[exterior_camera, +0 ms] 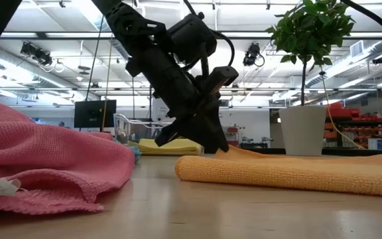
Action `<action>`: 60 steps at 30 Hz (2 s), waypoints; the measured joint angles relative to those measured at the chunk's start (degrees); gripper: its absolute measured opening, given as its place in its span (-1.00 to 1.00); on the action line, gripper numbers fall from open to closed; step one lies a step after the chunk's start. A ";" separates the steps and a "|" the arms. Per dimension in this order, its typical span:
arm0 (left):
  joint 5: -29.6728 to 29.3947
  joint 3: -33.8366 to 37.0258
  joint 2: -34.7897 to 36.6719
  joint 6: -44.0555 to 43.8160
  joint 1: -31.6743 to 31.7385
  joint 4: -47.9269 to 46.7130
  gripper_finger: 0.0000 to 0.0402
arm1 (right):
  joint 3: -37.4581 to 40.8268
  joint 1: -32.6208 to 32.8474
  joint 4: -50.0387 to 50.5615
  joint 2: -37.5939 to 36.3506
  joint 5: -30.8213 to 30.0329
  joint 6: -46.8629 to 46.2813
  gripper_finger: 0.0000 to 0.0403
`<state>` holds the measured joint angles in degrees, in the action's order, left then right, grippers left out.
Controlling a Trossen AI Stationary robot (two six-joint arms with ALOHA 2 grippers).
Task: Fold microfiber towels
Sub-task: Fold the orange microfiber towel
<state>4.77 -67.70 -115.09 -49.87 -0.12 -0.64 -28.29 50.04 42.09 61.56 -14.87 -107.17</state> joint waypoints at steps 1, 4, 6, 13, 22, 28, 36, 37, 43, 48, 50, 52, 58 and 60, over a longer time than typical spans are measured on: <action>0.00 0.00 0.00 0.02 0.00 0.00 -0.84 | -0.01 0.00 0.00 0.00 0.00 0.25 -0.88; 0.20 0.02 0.17 0.05 0.00 0.04 -0.95 | -0.02 0.00 0.00 0.00 0.36 0.69 -0.89; 1.10 0.09 0.77 0.72 -0.04 0.83 -0.95 | -0.02 0.00 0.02 0.00 0.75 0.69 -0.89; 2.46 -0.02 3.48 1.81 -0.11 6.51 -0.96 | -0.04 0.02 1.09 -0.06 2.51 0.71 -0.91; 2.58 0.02 3.45 4.00 -0.41 8.42 -0.96 | -3.67 0.42 5.14 -0.15 4.30 -0.67 -0.98; 2.15 0.02 3.45 6.06 -0.02 10.73 -0.97 | -6.58 0.42 6.11 -0.15 4.56 -0.82 -0.99; 1.60 0.02 3.01 7.14 0.28 14.02 -0.98 | -9.66 0.42 14.88 -0.17 7.83 -2.44 -0.99; 1.45 0.03 2.80 7.18 0.56 13.80 -0.97 | -9.66 0.42 15.63 -0.17 8.70 -2.45 -0.99; 1.05 0.06 0.83 6.71 1.62 12.41 -0.82 | -7.95 0.39 15.36 -0.02 9.28 -2.24 -0.97; 1.18 0.08 0.93 5.53 2.05 9.21 -0.61 | -7.31 0.35 15.25 0.00 8.52 -2.64 -0.74; 1.23 0.09 1.07 5.51 2.60 8.48 -0.52 | -6.96 0.35 15.75 0.00 8.51 -2.72 -0.63; 2.33 0.07 1.19 4.51 3.38 7.92 -0.44 | -6.91 0.35 16.85 0.00 8.13 -2.75 -0.51; 16.80 0.07 1.51 -2.73 3.66 7.82 -0.27 | -7.51 0.54 16.73 -0.07 7.23 -3.93 -0.27; 19.98 0.04 1.51 -4.61 1.61 6.96 -0.25 | -7.82 0.93 15.66 -0.09 5.58 -3.88 -0.24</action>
<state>24.75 -67.66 -113.58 -54.48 1.49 6.32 -36.11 50.97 57.75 61.47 -9.29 -111.04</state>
